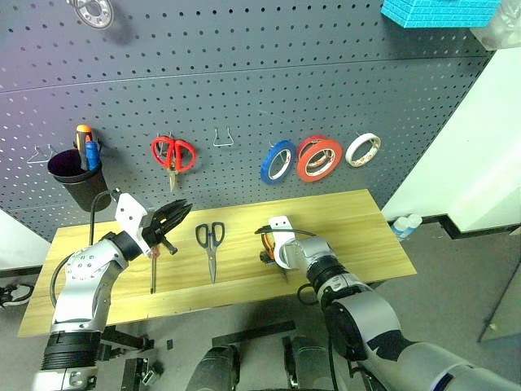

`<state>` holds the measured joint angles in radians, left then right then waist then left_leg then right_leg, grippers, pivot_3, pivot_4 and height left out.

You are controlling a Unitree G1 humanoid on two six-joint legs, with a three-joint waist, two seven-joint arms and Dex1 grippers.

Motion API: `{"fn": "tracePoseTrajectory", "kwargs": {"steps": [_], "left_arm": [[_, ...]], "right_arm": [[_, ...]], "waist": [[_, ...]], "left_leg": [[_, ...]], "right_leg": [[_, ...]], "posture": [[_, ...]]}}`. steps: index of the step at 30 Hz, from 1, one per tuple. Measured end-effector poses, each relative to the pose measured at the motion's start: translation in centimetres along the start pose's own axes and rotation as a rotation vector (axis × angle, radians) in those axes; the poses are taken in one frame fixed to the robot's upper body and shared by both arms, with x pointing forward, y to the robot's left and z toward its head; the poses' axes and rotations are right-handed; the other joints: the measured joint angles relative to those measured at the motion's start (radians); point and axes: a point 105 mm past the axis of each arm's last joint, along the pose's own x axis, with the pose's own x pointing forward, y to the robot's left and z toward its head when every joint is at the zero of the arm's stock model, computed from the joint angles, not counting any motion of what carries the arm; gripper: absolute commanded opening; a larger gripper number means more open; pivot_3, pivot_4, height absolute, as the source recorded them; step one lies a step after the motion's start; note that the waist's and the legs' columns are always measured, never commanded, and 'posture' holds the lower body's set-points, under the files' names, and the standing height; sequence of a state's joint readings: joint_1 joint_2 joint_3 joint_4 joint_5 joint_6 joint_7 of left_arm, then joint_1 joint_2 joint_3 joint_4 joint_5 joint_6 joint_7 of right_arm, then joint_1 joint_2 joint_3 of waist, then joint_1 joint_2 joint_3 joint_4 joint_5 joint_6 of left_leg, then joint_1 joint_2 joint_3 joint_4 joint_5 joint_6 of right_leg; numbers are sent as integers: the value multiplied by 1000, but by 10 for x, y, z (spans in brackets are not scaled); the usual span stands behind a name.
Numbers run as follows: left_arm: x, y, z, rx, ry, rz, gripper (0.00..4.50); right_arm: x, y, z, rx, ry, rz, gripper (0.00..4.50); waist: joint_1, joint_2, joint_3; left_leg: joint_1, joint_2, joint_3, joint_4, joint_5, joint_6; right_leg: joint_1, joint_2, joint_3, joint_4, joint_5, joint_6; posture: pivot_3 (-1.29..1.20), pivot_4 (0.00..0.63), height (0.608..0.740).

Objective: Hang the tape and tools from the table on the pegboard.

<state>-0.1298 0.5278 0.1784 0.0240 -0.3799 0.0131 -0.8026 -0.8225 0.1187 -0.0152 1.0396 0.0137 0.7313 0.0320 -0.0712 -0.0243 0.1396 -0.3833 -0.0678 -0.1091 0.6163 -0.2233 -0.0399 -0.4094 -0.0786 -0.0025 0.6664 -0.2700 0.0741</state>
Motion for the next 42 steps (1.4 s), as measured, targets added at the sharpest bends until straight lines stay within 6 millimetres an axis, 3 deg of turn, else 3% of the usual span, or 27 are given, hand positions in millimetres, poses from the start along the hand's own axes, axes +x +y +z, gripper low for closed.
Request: {"fn": "tracePoseTrajectory", "kwargs": {"steps": [11,26,42], "left_arm": [[2,-3,-1,-13,-9,-2,642],[2,-4,-1,-12,-9,0,642],[-2,-8,-2,-9,-5,-1,642]], "right_arm": [[-5,0,5,-3,76,7,4339],[-7,-2,18,-32,43,-2,4339],[-4,-1,10,-85,64,-6,4339]], "waist": [[-1,0,-1],[-1,0,-1],[1,1,-1]], "left_leg": [[2,0,0,-1,0,0],[2,0,0,-1,0,0],[2,0,0,-1,0,0]], "right_leg": [[1,0,0,0,0,0],[1,0,0,0,0,0],[1,0,0,0,0,0]], "posture": [[-39,67,740],[-32,67,740],[-9,72,740]]}}
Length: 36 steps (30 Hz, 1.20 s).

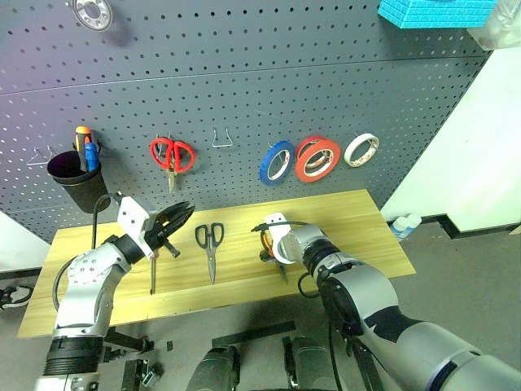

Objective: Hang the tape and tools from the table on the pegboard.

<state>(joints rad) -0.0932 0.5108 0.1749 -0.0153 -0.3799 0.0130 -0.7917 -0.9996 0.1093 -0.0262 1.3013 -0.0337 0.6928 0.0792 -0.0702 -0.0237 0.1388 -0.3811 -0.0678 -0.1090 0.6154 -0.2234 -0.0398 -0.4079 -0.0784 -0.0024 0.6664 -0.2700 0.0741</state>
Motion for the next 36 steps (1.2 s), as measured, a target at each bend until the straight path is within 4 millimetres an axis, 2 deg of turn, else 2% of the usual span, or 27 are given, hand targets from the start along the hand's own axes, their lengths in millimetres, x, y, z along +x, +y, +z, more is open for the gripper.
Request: {"fn": "tracePoseTrajectory", "kwargs": {"steps": [8,11,14,16,17,36], "left_arm": [[0,1,1,3,-2,7,642],[0,0,1,3,-3,8,642],[0,1,1,3,-3,8,642],[0,1,1,3,-3,9,642],[0,1,1,3,-3,9,642],[0,1,1,4,-4,12,642]], "right_arm": [[1,-2,-3,-17,10,-15,4339],[1,-2,-4,-19,13,-15,3804],[1,-1,-4,-10,14,-8,2737],[2,-1,-5,-6,16,-5,2152],[2,-1,-5,-5,16,-2,2038],[2,5,-4,-22,14,18,2038]], "waist": [[0,0,0],[0,0,0],[0,0,0],[0,0,0],[0,0,0],[0,0,0]], "left_leg": [[0,0,0,0,0,0],[0,0,0,0,0,0],[0,0,0,0,0,0],[0,0,0,0,0,0],[0,0,0,0,0,0],[0,0,0,0,0,0]], "right_leg": [[0,0,0,0,0,0],[0,0,0,0,0,0],[0,0,0,0,0,0],[0,0,0,0,0,0],[0,0,0,0,0,0],[0,0,0,0,0,0]], "posture": [[-4,72,740],[-4,72,740],[-4,72,740],[-4,72,740],[-4,72,740],[-16,75,740]]}}
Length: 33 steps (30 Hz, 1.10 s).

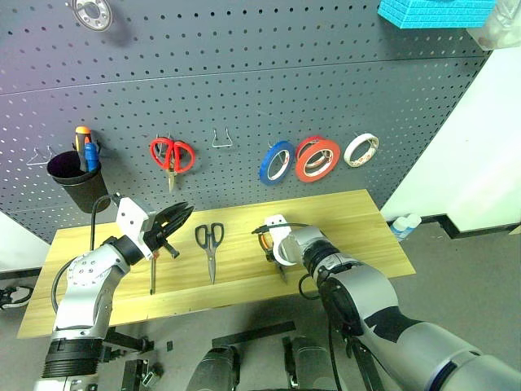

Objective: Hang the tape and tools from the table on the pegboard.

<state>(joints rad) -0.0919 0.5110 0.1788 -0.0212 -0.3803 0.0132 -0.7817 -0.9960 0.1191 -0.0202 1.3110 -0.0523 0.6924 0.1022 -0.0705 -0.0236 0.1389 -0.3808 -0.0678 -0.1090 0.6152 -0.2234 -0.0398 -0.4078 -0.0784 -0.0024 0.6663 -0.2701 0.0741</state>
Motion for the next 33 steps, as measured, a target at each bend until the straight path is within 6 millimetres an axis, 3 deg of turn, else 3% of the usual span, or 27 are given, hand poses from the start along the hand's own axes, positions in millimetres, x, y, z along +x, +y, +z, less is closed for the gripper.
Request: {"fn": "tracePoseTrajectory", "kwargs": {"steps": [8,13,17,21,27,33], "left_arm": [[-1,1,1,-2,-2,3,642],[-3,2,3,4,5,3,642],[-5,5,7,12,6,4,642],[-6,7,8,8,6,12,642],[-3,8,10,9,-2,10,642],[-2,10,12,14,-12,11,642]], "right_arm": [[-6,4,20,-60,-171,-4,2038],[-18,4,9,-148,-276,-19,2038],[-42,6,8,-293,-418,-12,2038],[-72,21,18,-407,-564,28,2038],[-91,29,29,-463,-635,49,2038],[-136,19,72,-509,-827,0,2038]], "waist": [[3,2,1],[2,3,2],[3,4,2],[2,3,2],[13,3,2],[23,3,2]], "left_leg": [[-1,0,-1,-1,0,0],[-3,0,-1,-1,-1,2],[-4,0,-1,-1,-1,2],[-3,1,-1,-1,-1,2],[-4,1,-1,0,-1,2],[-4,1,-1,-1,-1,2]], "right_leg": [[0,-1,0,-1,0,0],[-2,-1,0,-2,-1,1],[-2,-1,-1,-3,-1,1],[-1,-1,-1,-3,-1,1],[-1,-1,-1,-4,-1,1],[-1,-1,-1,-5,-1,1]], "posture": [[-21,108,740],[-18,115,740],[-23,115,740],[-35,112,740],[-38,104,740],[-37,95,740]]}}
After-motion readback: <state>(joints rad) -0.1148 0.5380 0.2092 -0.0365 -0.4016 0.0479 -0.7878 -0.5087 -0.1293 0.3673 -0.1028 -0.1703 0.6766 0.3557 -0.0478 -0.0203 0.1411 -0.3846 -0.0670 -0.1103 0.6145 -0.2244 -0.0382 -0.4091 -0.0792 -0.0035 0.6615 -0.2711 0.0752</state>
